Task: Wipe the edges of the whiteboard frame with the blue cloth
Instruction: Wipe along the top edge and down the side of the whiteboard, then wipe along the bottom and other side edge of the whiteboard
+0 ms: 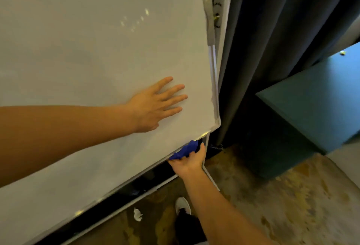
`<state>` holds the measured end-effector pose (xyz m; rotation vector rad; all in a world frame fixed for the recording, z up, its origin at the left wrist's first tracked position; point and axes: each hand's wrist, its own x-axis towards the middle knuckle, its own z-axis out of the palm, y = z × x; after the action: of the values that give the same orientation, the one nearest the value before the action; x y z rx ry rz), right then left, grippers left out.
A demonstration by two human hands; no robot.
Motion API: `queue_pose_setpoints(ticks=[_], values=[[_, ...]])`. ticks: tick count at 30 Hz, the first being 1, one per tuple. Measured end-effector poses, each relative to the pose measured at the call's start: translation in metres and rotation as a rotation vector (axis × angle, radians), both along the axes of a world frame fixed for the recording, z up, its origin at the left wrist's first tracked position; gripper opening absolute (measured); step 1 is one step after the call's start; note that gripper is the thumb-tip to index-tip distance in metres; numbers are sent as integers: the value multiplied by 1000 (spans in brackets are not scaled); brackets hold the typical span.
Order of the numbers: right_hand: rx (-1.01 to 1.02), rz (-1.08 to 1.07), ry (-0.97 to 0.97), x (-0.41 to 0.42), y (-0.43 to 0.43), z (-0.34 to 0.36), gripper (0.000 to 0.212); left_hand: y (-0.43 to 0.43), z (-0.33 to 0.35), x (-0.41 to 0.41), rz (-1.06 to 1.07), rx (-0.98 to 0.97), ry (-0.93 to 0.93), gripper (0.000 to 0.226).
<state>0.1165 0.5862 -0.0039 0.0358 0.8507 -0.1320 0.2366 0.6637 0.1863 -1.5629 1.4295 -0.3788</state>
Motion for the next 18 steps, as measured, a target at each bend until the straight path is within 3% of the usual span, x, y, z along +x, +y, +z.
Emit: queue_pose_setpoints(ticks=[15, 18], values=[[-45, 279, -113, -33, -36, 21, 85, 27, 26, -18, 219, -95, 114, 81], [-19, 387, -129, -28, -55, 9, 76, 22, 2, -30, 287, -238, 132, 71]])
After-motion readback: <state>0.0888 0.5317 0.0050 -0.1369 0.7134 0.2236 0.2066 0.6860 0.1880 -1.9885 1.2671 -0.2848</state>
